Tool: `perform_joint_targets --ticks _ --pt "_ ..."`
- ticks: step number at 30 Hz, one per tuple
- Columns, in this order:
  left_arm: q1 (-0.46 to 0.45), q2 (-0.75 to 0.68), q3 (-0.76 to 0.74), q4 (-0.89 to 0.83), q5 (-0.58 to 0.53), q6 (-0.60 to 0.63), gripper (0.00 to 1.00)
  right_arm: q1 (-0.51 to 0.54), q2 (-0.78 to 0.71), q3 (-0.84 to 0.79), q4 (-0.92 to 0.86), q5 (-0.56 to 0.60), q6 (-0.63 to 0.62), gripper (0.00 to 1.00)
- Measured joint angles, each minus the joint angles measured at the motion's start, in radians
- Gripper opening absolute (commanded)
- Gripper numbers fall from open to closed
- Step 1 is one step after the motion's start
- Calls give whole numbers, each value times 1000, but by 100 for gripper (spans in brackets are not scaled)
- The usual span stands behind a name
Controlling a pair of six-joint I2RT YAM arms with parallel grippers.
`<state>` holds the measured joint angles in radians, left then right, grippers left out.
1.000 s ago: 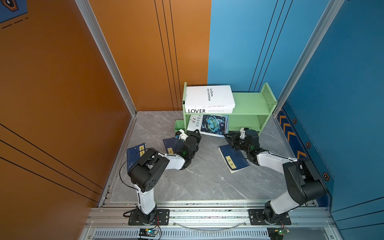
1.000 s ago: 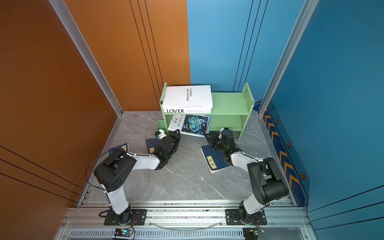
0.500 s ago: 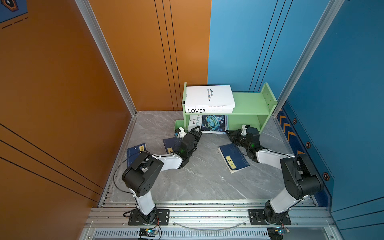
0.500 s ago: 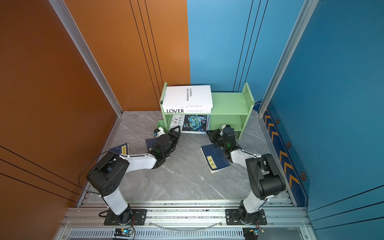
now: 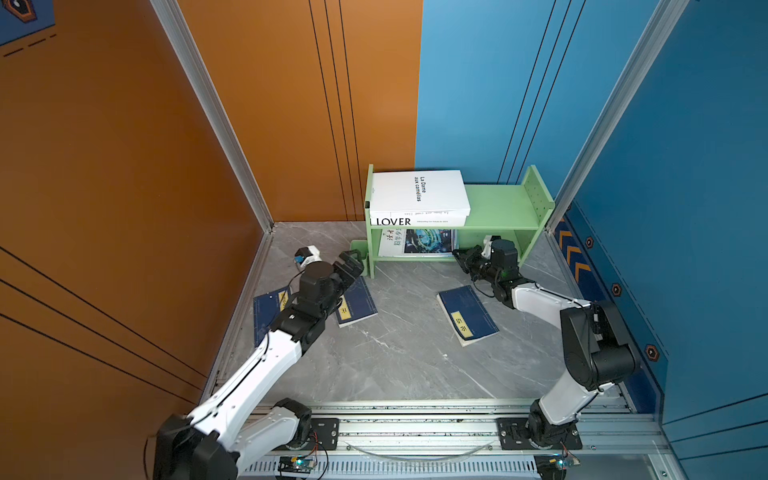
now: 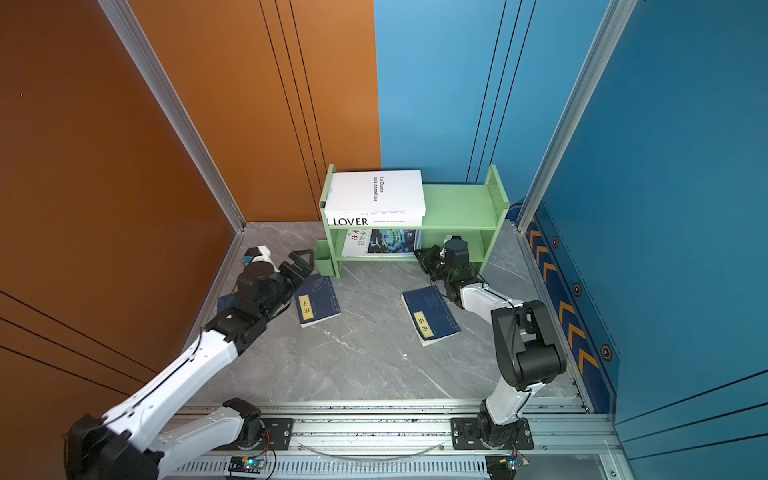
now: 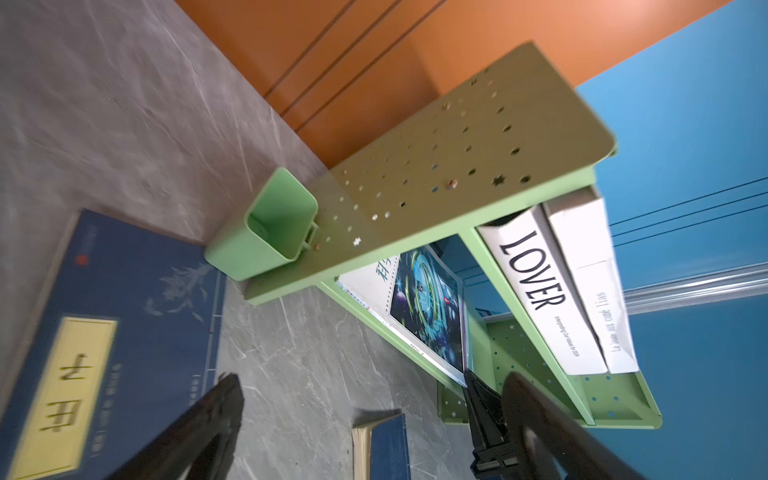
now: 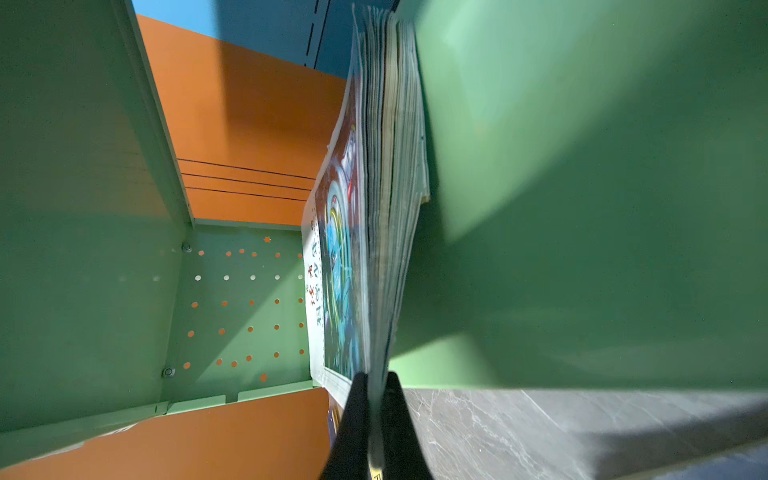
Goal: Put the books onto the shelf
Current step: 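Push the magazine into the lower shelf with the right gripper while the left withdraws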
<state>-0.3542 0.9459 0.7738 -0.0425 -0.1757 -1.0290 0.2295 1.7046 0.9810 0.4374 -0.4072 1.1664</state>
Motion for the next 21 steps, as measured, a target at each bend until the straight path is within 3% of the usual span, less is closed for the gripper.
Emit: perform_joint_targets --ticks 4,8,21 --pt "84 -176 -93 -124 -19 20 98 -8 37 32 -17 -44 -26 2" --pt "145 -264 -149 -216 -19 20 98 -23 47 40 -28 -90 -45 2" --pt "177 -232 -171 -254 10 19 98 -26 47 67 -98 -139 -97 3"
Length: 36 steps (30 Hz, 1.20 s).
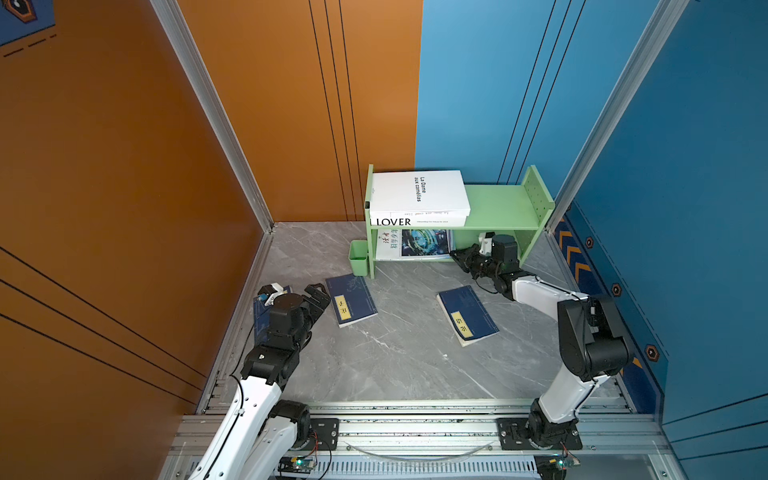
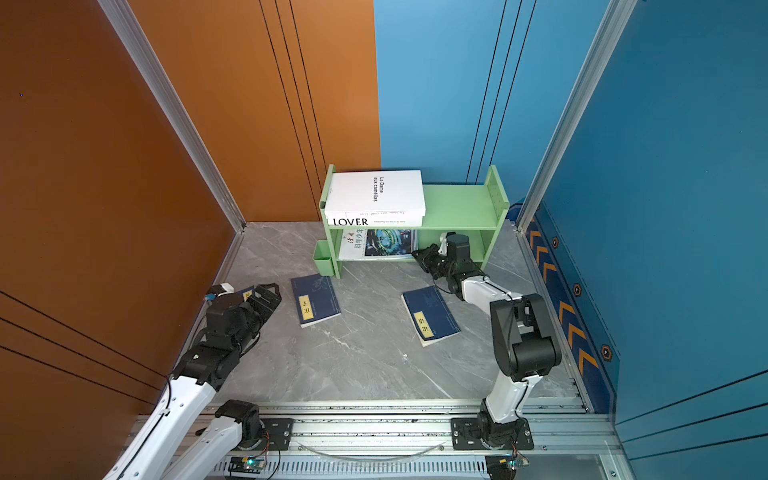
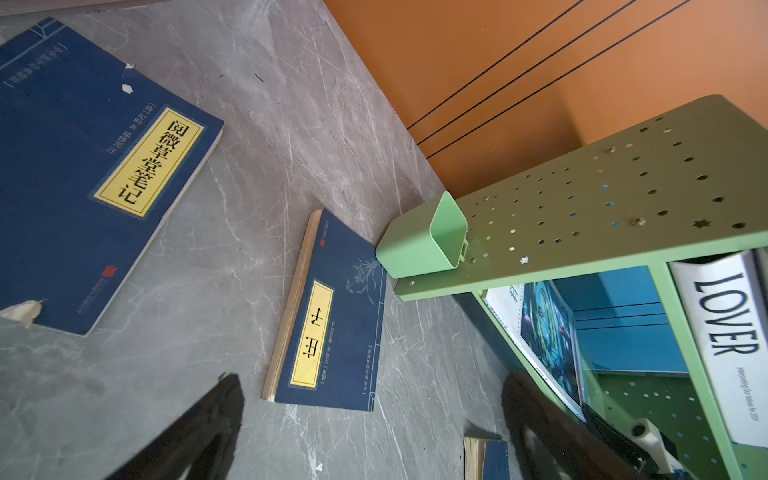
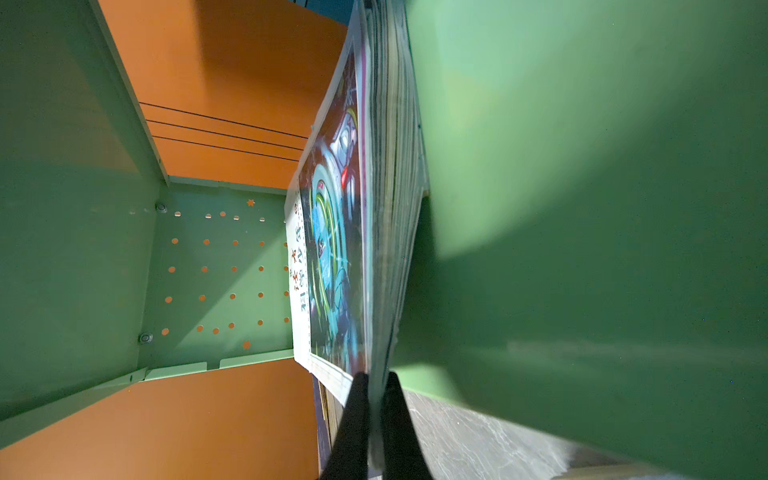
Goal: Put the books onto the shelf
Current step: 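Push the magazine into the lower shelf with the right gripper while the left withdraws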
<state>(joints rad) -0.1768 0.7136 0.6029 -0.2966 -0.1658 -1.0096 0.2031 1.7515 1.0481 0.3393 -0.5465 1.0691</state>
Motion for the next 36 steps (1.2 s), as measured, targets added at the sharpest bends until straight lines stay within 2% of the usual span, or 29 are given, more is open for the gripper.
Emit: perform_joint_targets --ticks 18,36 --pt "0 -2 -44 8 14 -8 98 22 1 15 -11 45 20 2" --pt "0 2 -81 18 26 -38 98 11 20 -21 66 58 74 0"
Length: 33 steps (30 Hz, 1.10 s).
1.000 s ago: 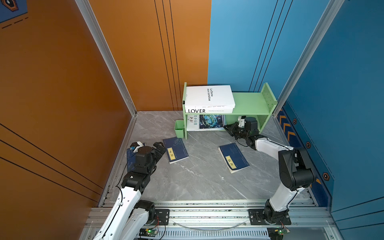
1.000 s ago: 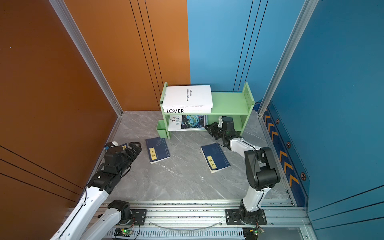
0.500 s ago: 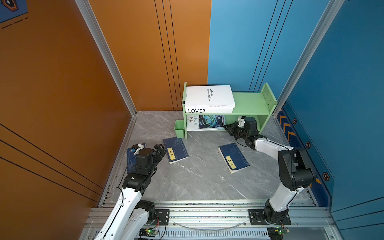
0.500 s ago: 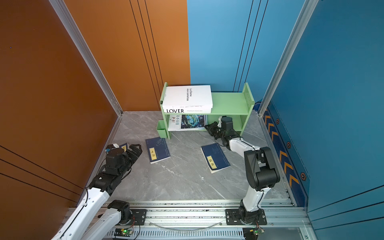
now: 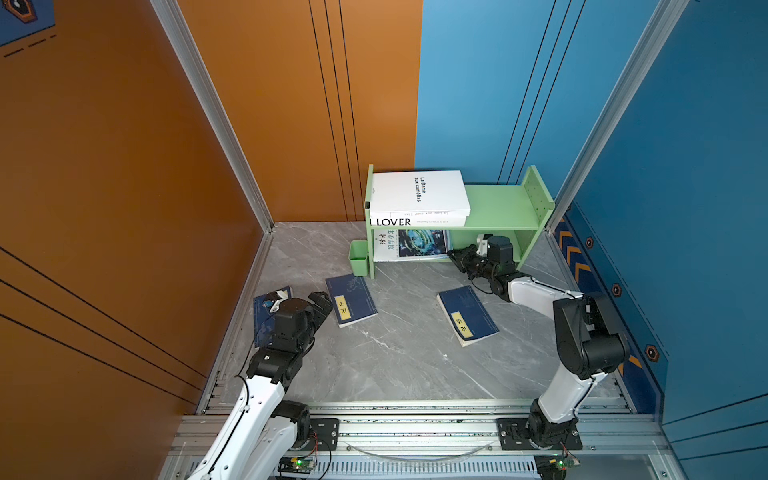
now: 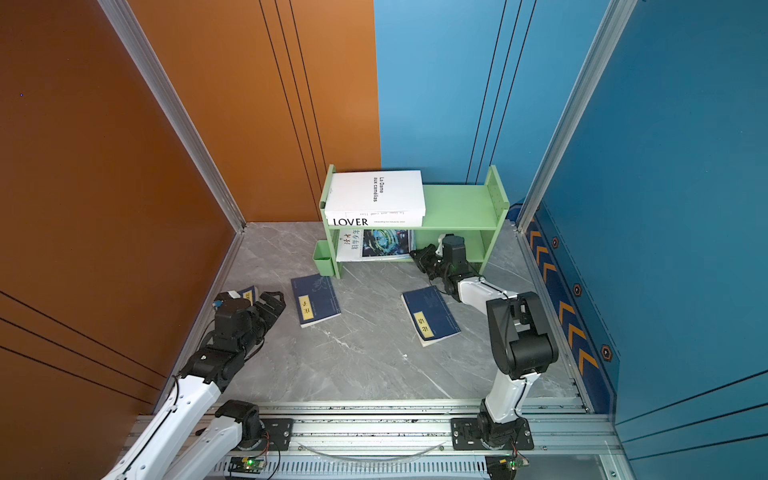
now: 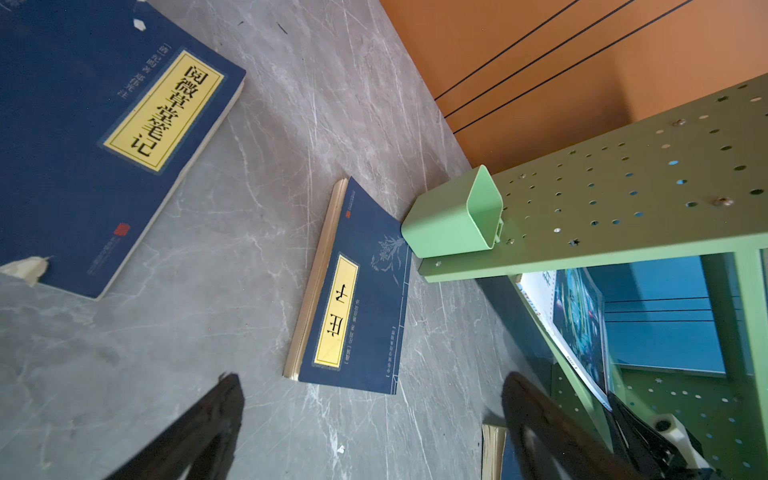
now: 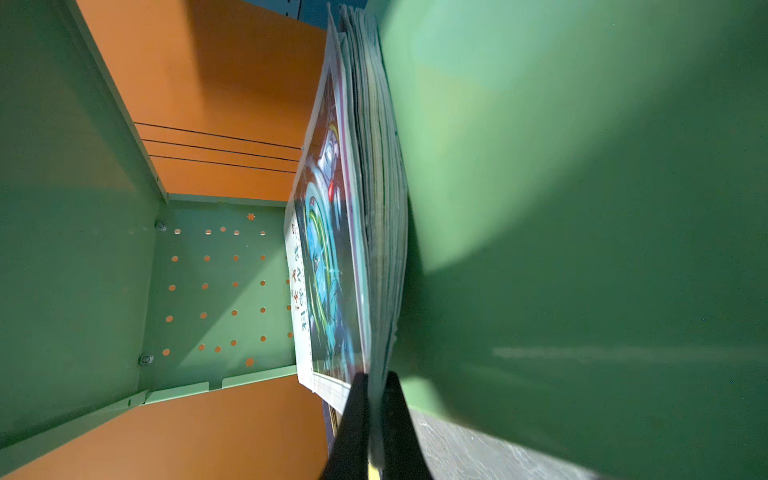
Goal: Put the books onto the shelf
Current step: 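Push the magazine into the lower shelf with the right gripper while the left withdraws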
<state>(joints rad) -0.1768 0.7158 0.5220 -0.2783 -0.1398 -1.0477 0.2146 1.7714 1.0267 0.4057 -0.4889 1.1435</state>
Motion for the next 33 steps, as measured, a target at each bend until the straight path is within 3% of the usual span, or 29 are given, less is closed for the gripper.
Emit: perform_joint_targets --ticks 27,31,33 --pt "0 -47 -44 -6 14 -15 98 14 21 12 26 32 17 1" --pt "0 -57 -44 -6 14 -15 98 13 21 12 23 34 16 11" --pt "0 -57 -45 -7 14 -15 98 12 21 13 20 36 8 27"
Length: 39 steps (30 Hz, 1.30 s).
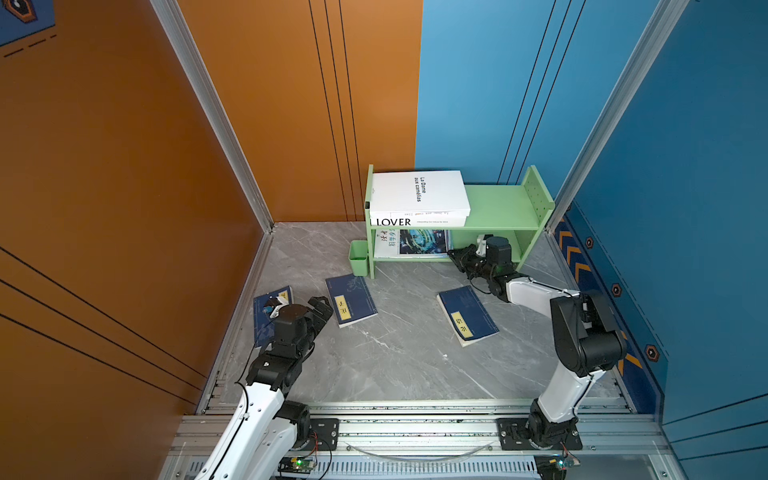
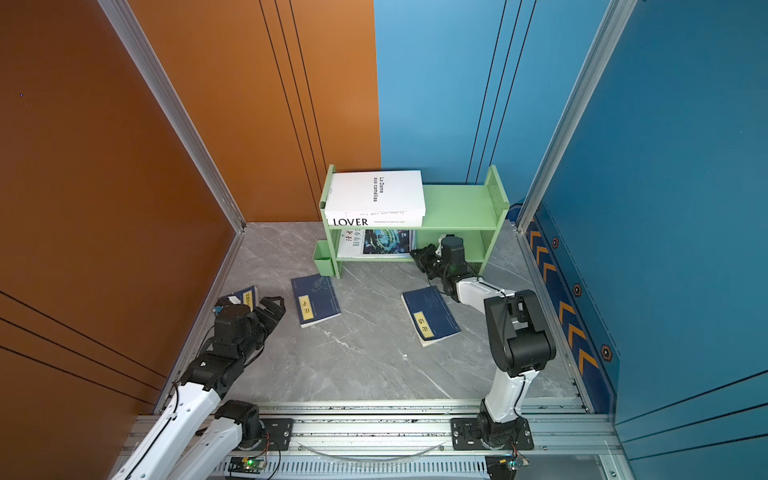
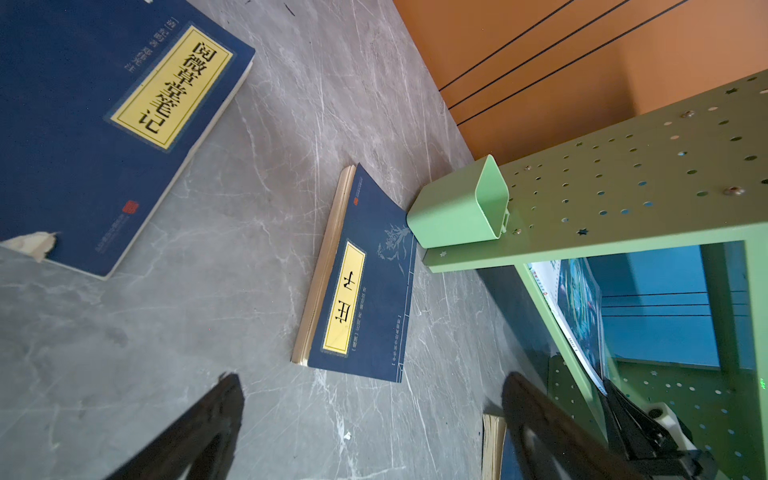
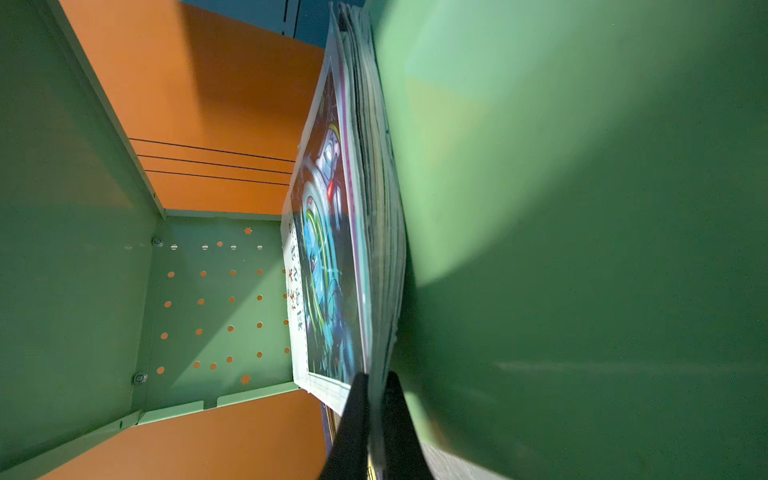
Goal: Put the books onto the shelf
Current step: 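Push the magazine into the lower shelf with the right gripper while the left withdraws, then release the magazine and move both grippers to the blue paperback nearest the shelf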
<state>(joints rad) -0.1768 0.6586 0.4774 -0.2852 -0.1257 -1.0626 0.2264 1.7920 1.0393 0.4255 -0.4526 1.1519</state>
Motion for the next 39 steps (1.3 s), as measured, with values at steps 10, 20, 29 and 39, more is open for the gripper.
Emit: perform_joint_targets --ticks 10,20,29,39 --pt "0 0 -3 0 0 0 98 -4 -31 16 -37 38 -49 55" --pt "0 13 -4 1 11 8 98 -3 -159 -37 -216 122 -143 57" --pt "-42 131 -4 39 97 72 98 63 -365 -156 -399 263 -349 90" --pt "-348 435 87 189 131 139 100 41 -381 -246 -545 412 -463 100"
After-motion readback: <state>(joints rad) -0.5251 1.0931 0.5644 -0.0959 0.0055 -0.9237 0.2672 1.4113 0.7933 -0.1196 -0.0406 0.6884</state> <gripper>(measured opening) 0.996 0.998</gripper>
